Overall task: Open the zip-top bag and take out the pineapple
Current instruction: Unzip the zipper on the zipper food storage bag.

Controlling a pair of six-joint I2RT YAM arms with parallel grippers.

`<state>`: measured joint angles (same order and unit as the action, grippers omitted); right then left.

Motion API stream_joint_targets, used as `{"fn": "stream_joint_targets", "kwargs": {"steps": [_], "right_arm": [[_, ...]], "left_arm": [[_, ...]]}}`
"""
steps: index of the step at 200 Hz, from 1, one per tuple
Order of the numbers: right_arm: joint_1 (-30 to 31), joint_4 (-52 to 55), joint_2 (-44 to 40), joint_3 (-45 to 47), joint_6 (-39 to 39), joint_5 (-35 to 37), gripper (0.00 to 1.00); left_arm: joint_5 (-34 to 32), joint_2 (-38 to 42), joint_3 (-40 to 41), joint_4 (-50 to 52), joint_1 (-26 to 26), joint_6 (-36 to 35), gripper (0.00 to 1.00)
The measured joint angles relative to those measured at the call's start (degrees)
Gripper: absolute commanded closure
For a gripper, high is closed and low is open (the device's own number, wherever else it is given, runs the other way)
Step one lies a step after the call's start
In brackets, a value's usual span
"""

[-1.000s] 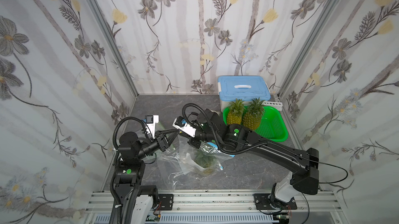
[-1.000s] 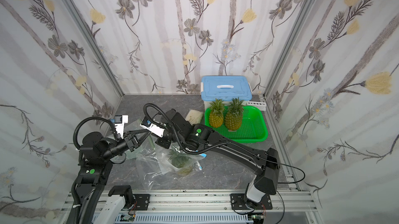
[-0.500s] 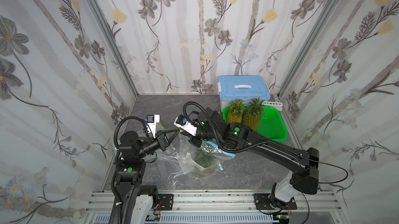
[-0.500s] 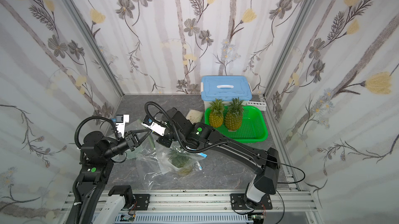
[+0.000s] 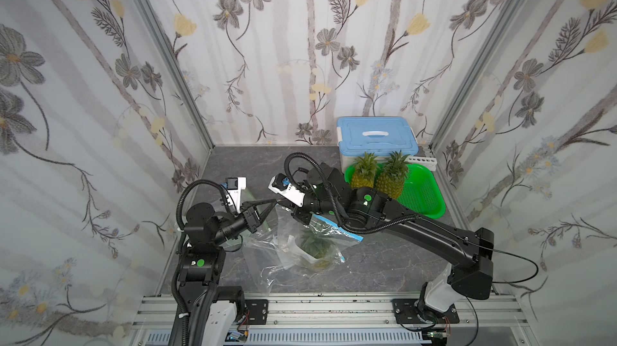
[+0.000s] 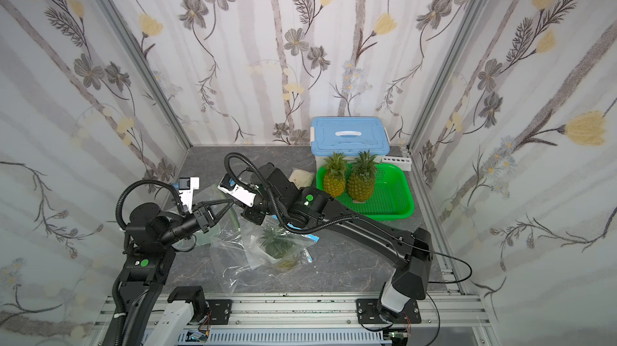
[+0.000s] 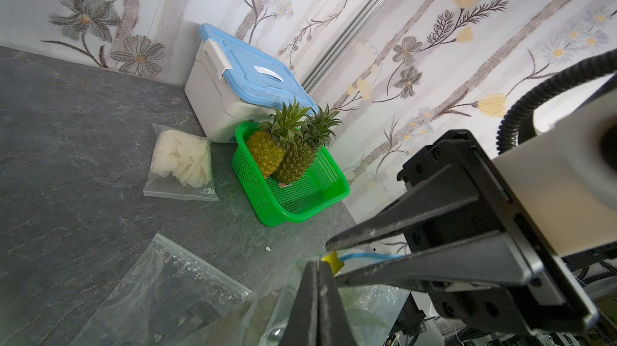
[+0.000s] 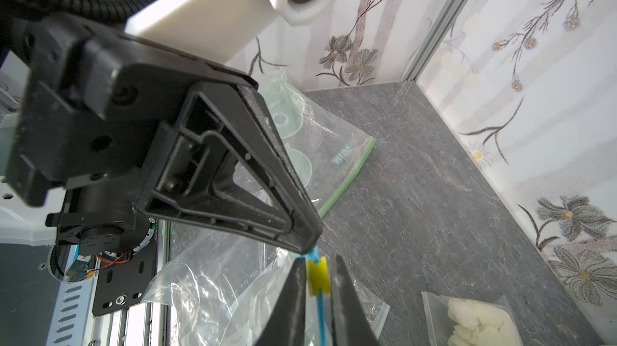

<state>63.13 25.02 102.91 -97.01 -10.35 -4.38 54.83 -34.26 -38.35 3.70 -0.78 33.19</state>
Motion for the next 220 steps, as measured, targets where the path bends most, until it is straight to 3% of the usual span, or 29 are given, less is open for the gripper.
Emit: {"fn": "stream_joint_targets", "kwargs": {"steps": [61,101,172,220], "right_arm": [[0.0,0.3,1.0,-0.5,0.0,-0.4,0.81],[0.0,0.3,1.0,-0.5,0.0,-0.3,0.86],[0.0,0.4,1.4,-0.5,0.0,-0.4,0.8],[0.0,0.5,1.3,-0.5,0.0,-0.4,0.91]], "left_arm": [[-0.7,0.0,0.0,0.7,0.0,0.0,1.0],[-0.8,0.2,-0.5,1.2,-0.1,0.0,1.0],[-1.2,0.7,-0.6,1.3,-0.1,0.0,1.0],[-1.7,0.7,-0.7,1.3,-0.1,0.0,1.0]]}}
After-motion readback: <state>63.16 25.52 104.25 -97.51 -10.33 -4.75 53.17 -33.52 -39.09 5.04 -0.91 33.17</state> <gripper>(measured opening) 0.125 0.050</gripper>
